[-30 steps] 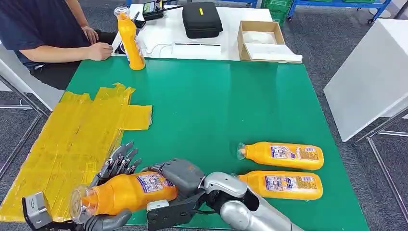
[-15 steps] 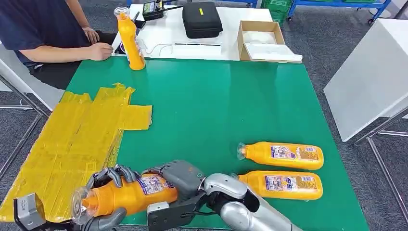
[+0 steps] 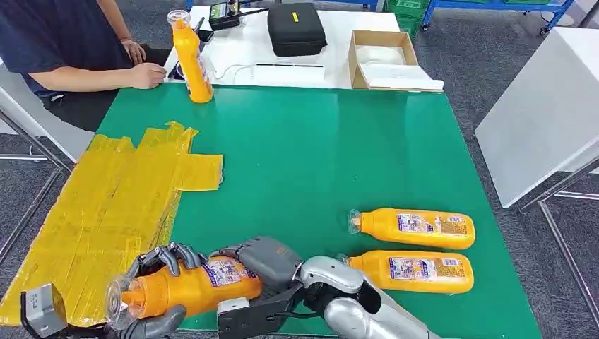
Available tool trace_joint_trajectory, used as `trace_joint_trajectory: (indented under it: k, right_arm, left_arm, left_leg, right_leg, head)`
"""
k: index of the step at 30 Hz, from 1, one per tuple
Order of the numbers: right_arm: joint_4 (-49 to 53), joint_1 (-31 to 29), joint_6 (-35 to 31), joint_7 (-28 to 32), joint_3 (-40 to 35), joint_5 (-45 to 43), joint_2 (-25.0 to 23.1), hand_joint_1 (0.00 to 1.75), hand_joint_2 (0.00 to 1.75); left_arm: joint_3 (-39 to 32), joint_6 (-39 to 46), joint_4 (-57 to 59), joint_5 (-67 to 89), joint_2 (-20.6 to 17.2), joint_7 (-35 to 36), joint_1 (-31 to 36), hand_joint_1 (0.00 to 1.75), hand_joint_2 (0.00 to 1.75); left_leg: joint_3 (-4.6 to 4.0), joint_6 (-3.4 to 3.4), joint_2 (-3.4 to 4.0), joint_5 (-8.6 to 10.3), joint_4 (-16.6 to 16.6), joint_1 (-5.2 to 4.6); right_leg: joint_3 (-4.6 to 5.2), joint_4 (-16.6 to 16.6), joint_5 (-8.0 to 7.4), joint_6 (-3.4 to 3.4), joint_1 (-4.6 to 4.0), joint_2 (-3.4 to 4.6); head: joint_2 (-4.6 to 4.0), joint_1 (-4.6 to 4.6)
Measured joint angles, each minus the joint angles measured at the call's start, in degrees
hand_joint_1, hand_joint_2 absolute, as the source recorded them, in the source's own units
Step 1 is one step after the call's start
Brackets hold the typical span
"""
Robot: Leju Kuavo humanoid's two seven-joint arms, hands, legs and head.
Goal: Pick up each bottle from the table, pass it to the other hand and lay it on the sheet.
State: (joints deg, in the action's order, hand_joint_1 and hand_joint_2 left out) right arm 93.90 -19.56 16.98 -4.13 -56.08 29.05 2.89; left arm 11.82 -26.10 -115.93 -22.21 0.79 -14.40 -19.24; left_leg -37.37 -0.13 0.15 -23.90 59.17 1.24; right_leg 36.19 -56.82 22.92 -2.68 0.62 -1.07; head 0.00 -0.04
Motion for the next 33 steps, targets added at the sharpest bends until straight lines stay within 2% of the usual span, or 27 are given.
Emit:
trace_joint_trajectory:
  k: [10, 25, 26, 27, 28, 33]
  right_arm:
    - [0.17, 4.25, -5.14, 0.11, 2.25, -5.29, -0.63, 1.75, 1.75]
    - [0.48, 8.98, -7.34, 1.9, 5.31, -8.48, -0.9, 1.75, 1.75]
    - [0.48, 9.14, -7.34, 1.92, 5.42, -8.5, -0.96, 1.68, 1.75]
    - [0.48, 9.25, -7.34, 1.92, 5.49, -8.52, -1.01, 0.33, 1.75]
    - [0.48, 9.29, -7.34, 1.92, 5.53, -8.52, -1.05, 0.0, 1.75]
    - [0.72, 9.85, -7.65, 2.1, 5.86, -8.79, -1.03, 0.0, 1.75]
  left_arm:
    - [0.46, -0.26, 0.0, -4.04, 0.66, 2.06, -0.01, 1.75, 1.75]
    - [2.12, 0.74, -0.02, -4.09, 0.79, 2.21, -0.02, 1.75, 1.75]
    - [2.14, 0.81, -0.02, -4.09, 0.79, 2.23, -0.01, 1.75, 1.75]
    - [2.19, 0.81, -0.02, -4.09, 0.79, 2.23, -0.03, 1.75, 1.75]
    - [2.21, 0.87, -0.02, -4.09, 0.79, 2.21, -0.06, 1.75, 1.75]
    - [2.1, 1.55, -0.07, -3.65, 0.76, 1.7, -0.13, 1.75, 1.75]
  left_leg:
    - [-0.02, 0.0, -0.01, -0.01, 0.0, 0.0]
    - [-0.01, -0.01, 0.0, -0.02, 0.0, 0.0]
    - [-0.01, -0.01, 0.0, -0.02, 0.0, 0.0]
    - [-0.01, -0.01, 0.0, -0.02, 0.0, 0.0]
    - [-0.01, -0.01, 0.0, -0.02, 0.0, 0.0]
    - [-0.01, -0.01, 0.0, -0.02, 0.0, 0.0]
  right_leg:
    - [0.0, 0.0, 0.01, 0.0, 0.0, -0.01]
    - [0.02, 0.0, 0.01, 0.0, 0.0, 0.0]
    - [0.02, 0.0, 0.01, 0.0, 0.0, 0.0]
    - [0.02, 0.0, 0.01, 0.0, 0.0, 0.0]
    - [0.02, 0.0, 0.01, 0.0, 0.0, 0.0]
    - [0.01, 0.0, 0.01, 0.0, 0.0, 0.0]
  head:
    - [0.0, 0.0]
    - [0.0, 0.0]
    - [0.0, -0.02]
    - [0.0, 0.0]
    - [0.0, -0.02]
    - [0.0, 0.0]
